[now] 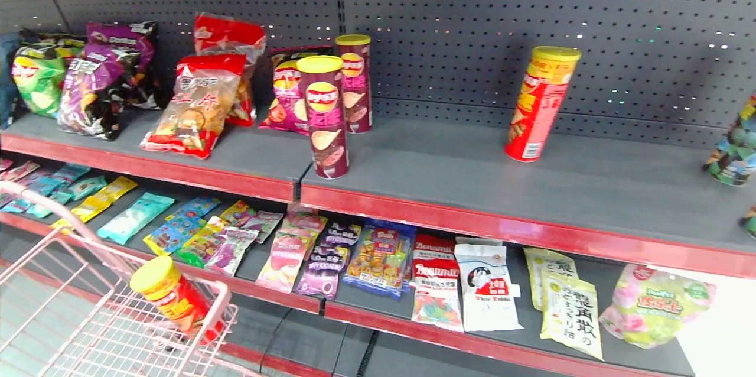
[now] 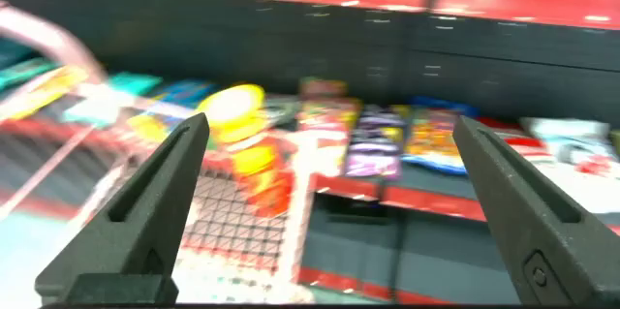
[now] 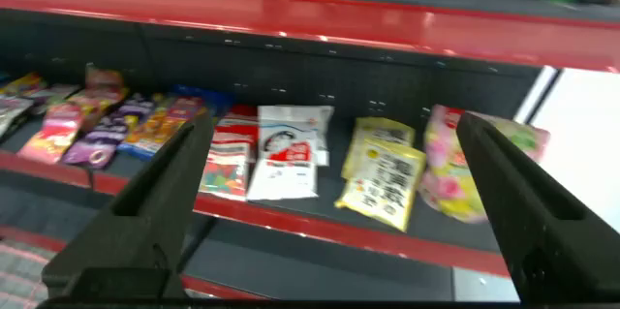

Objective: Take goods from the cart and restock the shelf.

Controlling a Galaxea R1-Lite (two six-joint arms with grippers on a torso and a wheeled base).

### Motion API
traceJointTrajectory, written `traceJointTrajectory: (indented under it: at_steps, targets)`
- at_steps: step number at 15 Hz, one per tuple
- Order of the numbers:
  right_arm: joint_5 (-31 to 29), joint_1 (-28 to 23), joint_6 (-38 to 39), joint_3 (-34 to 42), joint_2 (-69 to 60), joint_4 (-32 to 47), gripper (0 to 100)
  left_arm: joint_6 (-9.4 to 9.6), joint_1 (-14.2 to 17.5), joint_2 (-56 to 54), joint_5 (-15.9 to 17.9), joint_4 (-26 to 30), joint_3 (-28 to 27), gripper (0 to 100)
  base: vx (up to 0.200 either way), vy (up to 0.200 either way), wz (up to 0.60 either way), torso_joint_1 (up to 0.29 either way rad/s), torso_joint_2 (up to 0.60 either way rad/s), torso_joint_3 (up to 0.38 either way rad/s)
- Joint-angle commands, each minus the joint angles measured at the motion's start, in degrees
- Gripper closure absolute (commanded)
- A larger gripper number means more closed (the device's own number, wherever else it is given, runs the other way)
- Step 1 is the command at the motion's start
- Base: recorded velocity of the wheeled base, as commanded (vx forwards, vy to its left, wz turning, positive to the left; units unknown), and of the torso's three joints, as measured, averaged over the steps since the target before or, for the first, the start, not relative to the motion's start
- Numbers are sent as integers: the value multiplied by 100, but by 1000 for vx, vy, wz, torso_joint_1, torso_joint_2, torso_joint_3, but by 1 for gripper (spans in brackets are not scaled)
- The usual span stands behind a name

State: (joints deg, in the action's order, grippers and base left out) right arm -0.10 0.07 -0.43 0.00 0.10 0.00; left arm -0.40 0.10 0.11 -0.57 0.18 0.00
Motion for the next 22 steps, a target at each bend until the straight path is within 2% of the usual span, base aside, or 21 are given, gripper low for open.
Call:
traceJointTrajectory:
  at_steps: [1, 6, 11, 22]
  targets:
    - [1, 1, -1, 0, 8, 0, 0, -4, -1, -2, -4, -1, 0, 0, 0, 0, 600, 7, -2, -2]
    - [1, 1, 8, 0, 8, 0, 0, -4, -1, -2, -4, -1, 0, 0, 0, 0, 600, 0, 1, 2]
    - [1, 1, 16, 0, 8, 0, 0, -4, -1, 7, -4, -1, 0, 0, 0, 0, 0, -8, 17, 9]
    - [-8, 1, 25, 0, 8, 0, 0, 5, -1, 7, 5, -1, 0, 0, 0, 0, 0, -172, 466, 292]
